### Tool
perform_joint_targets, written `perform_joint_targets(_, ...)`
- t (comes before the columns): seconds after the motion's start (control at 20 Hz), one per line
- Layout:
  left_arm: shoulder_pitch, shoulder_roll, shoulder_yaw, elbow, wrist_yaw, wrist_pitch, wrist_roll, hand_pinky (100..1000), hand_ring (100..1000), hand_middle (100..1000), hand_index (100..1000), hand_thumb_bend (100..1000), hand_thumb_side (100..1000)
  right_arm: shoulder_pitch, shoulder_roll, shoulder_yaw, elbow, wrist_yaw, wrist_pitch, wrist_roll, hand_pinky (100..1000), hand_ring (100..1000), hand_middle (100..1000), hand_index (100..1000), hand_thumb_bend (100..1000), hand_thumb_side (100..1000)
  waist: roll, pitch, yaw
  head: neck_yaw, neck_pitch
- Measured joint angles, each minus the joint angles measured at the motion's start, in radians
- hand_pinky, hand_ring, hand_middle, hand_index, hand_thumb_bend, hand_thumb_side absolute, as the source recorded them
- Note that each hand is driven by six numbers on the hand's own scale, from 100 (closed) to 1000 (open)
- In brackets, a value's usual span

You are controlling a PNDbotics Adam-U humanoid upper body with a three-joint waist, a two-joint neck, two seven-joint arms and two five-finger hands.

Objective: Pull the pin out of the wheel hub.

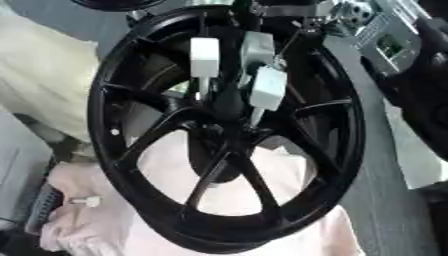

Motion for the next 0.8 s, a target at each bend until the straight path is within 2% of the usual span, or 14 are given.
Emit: perform_joint_targets(0.8, 0.000, 0.000, 0.000, 0.000, 0.000, -0.001, -0.001, 532, 541, 546, 651, 111, 900, 0.009, -0.011, -0.034, 0.000, -0.102, 0.000, 0.000, 550, 372, 525, 627, 335, 100, 0.001, 0.002, -0.005, -0.001, -0.005)
